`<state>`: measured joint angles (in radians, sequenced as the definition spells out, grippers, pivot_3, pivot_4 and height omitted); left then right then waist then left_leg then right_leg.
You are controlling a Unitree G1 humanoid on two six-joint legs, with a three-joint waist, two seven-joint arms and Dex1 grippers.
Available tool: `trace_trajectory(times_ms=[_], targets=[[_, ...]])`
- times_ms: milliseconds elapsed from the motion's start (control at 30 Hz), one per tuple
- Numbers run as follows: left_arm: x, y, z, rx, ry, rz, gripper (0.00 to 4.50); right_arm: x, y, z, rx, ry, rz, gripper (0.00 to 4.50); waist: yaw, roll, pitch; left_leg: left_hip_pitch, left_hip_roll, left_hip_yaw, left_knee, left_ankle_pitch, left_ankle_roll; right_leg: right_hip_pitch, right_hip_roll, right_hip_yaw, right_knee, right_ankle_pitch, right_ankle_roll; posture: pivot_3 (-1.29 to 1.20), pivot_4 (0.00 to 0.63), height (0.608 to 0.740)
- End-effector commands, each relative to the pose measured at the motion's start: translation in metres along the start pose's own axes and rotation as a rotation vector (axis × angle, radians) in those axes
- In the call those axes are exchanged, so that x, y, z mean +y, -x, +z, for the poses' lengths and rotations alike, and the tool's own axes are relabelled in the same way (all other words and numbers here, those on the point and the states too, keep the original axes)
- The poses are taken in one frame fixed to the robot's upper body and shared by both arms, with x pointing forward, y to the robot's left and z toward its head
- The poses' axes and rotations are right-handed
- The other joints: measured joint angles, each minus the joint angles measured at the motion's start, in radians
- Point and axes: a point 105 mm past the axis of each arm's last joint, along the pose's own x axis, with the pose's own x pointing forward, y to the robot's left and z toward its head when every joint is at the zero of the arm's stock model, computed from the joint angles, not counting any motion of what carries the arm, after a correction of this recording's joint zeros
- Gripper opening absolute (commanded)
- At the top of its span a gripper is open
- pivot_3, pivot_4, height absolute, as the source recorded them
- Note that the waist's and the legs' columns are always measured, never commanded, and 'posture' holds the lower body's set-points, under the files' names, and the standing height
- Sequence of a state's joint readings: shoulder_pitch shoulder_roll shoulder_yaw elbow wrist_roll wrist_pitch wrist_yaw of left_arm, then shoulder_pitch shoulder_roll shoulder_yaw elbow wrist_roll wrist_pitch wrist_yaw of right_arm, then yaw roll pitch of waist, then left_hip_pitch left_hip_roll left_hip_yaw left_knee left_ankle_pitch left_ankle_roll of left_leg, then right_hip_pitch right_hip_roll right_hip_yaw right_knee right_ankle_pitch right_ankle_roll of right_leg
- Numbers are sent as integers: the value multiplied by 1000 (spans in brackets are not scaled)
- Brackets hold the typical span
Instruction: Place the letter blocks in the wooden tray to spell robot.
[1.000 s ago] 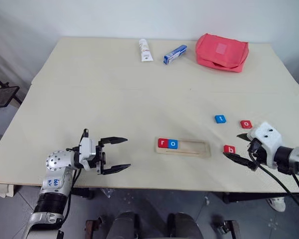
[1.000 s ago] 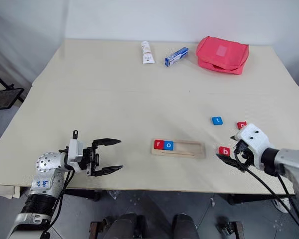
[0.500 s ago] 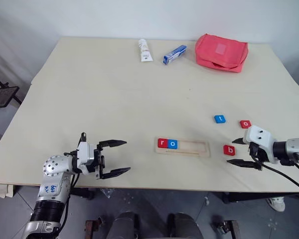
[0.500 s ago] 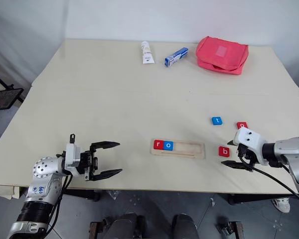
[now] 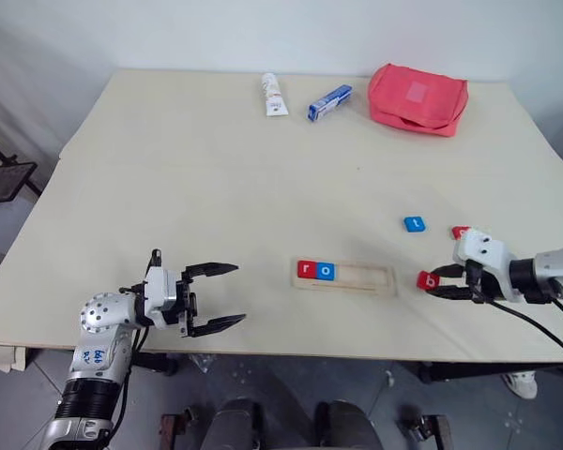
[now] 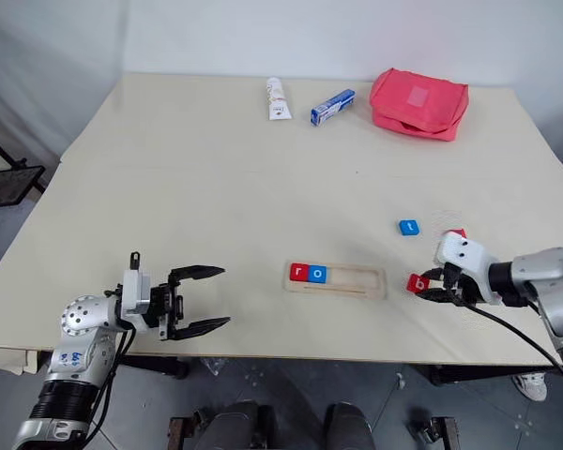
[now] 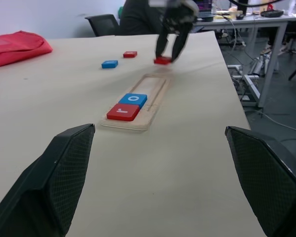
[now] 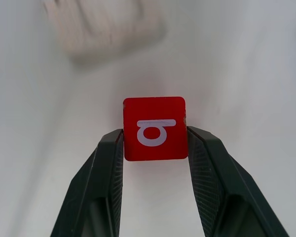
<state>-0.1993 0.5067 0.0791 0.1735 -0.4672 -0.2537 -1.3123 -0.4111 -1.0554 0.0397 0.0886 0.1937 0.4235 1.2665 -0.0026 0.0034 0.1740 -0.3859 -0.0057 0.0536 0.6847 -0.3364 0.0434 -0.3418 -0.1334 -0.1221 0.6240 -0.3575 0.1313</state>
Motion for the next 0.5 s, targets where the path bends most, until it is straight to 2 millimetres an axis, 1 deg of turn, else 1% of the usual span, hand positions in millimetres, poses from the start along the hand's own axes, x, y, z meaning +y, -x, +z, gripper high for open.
trace_trajectory(times_ms=[33,67,133,233,367,500], targets=[[5,2,6,-12,-36,12,4500,2,6,33,0,75,25,1467,1,0,0,0,0,0,0,0,0,0,0,0,0,0,0,0,150,740],[6,0,6,-18,-37,13,4500,5,1,40,-5,85,46,1467,1,0,0,0,0,-1,0,0,0,0,0,2,0,0,0,0,150,740],[6,-2,5,-20,-38,11,4500,12,-9,49,-14,94,86,1467,1,0,0,0,0,-2,0,0,0,0,0,4,0,0,0,0,150,740],[5,-4,4,-21,-40,8,4500,16,-23,55,-7,135,91,1467,5,0,0,-1,-1,-4,0,0,0,1,0,3,0,0,0,0,150,740],[6,-7,6,-34,-51,18,4500,31,-47,72,-37,161,151,1467,1,0,0,-3,-1,-5,0,0,0,-1,-1,2,0,0,0,0,150,740],[3,-4,6,-28,-51,28,4500,35,-58,80,-40,186,164,1467,0,0,0,-3,-1,-5,0,0,-1,-1,0,1,1,0,0,0,150,740]])
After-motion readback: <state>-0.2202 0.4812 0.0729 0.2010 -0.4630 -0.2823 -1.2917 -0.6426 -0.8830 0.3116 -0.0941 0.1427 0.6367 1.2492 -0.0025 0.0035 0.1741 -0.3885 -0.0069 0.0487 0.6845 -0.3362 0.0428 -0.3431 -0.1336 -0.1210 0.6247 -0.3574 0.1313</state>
